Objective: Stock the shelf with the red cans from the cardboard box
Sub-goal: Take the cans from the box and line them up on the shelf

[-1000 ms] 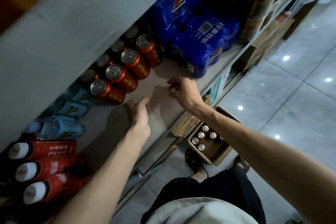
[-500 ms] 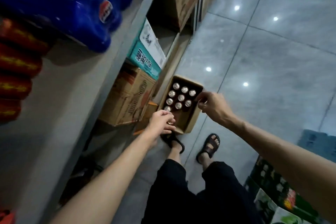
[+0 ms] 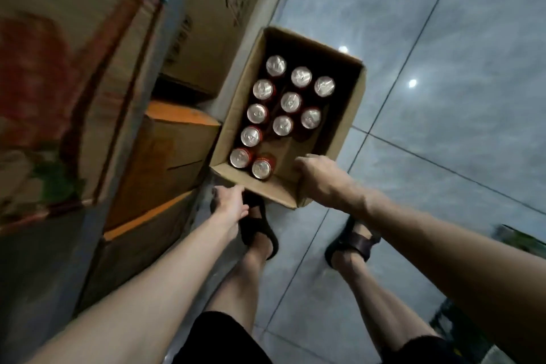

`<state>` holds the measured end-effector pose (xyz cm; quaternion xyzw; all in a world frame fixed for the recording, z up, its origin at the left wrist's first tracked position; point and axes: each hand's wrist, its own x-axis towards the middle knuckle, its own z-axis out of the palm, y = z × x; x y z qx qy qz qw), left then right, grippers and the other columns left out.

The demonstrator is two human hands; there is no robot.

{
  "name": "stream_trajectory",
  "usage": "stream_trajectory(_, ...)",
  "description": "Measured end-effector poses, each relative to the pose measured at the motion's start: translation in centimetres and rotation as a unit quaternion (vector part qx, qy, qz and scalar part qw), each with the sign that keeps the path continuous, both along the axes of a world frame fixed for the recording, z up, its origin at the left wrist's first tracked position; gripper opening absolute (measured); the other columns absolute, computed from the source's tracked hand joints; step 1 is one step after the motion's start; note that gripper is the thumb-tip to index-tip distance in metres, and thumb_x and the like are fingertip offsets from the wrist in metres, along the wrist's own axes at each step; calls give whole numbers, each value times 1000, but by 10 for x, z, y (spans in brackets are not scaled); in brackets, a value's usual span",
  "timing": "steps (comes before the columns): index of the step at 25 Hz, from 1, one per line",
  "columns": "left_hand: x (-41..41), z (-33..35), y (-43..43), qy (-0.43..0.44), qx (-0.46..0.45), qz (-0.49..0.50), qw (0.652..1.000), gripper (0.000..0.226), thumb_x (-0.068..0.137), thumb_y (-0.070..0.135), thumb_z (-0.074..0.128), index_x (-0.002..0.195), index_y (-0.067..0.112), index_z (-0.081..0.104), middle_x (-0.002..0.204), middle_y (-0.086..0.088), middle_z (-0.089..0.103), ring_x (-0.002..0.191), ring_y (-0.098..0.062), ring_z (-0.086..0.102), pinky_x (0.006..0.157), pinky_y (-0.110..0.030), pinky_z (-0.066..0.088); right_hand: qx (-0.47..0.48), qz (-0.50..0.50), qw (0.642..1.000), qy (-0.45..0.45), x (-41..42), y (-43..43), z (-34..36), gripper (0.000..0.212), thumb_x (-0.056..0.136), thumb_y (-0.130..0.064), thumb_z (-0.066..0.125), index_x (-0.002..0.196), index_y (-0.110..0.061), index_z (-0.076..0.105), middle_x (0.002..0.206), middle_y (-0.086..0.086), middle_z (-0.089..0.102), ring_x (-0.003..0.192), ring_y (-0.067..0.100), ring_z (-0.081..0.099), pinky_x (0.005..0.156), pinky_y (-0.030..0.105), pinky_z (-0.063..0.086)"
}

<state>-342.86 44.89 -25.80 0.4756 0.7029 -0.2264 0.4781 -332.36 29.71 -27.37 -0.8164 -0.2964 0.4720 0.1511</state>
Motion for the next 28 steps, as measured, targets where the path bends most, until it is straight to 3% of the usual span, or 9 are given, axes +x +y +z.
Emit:
stream_trajectory(3, -7, -79, 14, -14, 38, 20, 999, 43, 100, 15, 46, 141, 7, 36, 138, -23, 50, 111, -38, 61, 84, -41, 53, 13, 91, 994, -53, -27, 37, -90, 35, 84, -17, 60, 118, -12, 53, 114, 6, 54, 101, 29, 60, 72, 37, 52)
stream_trajectory(7, -17, -131, 23, -22, 65, 69, 995, 41, 96, -1, 40, 136, 9, 40, 136, -20, 52, 118, -36, 58, 75, -42, 55, 10, 193, 965, -177, -43, 67, -157, 44, 90, -31, 58, 129, -15, 45, 122, 3, 51, 104, 24, 59, 63, 32, 37)
stream_trajectory(12, -21, -140, 25, -26, 72, 72, 994, 38, 93, -9, 37, 127, 7, 38, 131, -17, 51, 106, -30, 58, 44, -27, 54, 25, 180, 959, -218, -57, 87, -185, 26, 94, -18, 40, 119, -13, 45, 113, 6, 59, 96, 30, 64, 58, 35, 34)
stream_trajectory(15, -18, -137, 26, -26, 64, 111, 991, 44, 95, -10, 36, 134, 9, 35, 125, -11, 49, 103, -27, 56, 44, -28, 55, 16, 156, 965, -211, -62, 85, -186, 24, 92, -19, 44, 115, -14, 44, 109, 5, 59, 93, 30, 64, 56, 34, 33)
stream_trajectory(18, -19, -126, 22, 1, 81, 29, 996, 52, 92, -3, 51, 138, 7, 30, 129, -15, 53, 108, -32, 60, 82, -45, 59, 21, 69, 983, -166, -53, 67, -170, 37, 78, -24, 60, 110, -14, 43, 106, 5, 59, 89, 31, 65, 57, 34, 39)
stream_trajectory(21, -26, -96, 15, 36, 131, -149, 979, 86, 82, 4, 69, 150, 10, 15, 143, -19, 47, 126, -35, 53, 107, -44, 42, 24, -125, 990, -61, -40, 38, -122, 56, 62, -47, 71, 103, -19, 46, 96, -1, 63, 83, 26, 63, 67, 38, 51)
stream_trajectory(23, -21, -61, 2, -4, 129, -226, 966, 93, 76, 6, 75, 150, 14, 19, 147, -14, 41, 132, -30, 45, 110, -42, 38, 27, -278, 960, 34, -23, 15, -75, 67, 51, -61, 72, 105, -26, 54, 92, -8, 66, 83, 16, 62, 71, 34, 51)
stream_trajectory(25, -4, 3, -13, -94, 79, -292, 948, 91, 73, 8, 79, 149, 18, 28, 145, -7, 41, 132, -22, 43, 106, -31, 38, 67, -385, 913, 116, 3, -6, -3, 64, 48, -61, 73, 99, -27, 60, 84, -11, 68, 76, 8, 63, 65, 26, 50)
stream_trajectory(28, 35, 111, -28, -214, 1, -326, 921, 87, 71, 12, 84, 144, 24, 37, 129, 1, 54, 110, -8, 53, 79, -1, 39, 145, -424, 867, 218, 44, -26, 112, 43, 60, -46, 74, 92, -18, 65, 67, -11, 66, 58, 4, 59, 50, 19, 45)
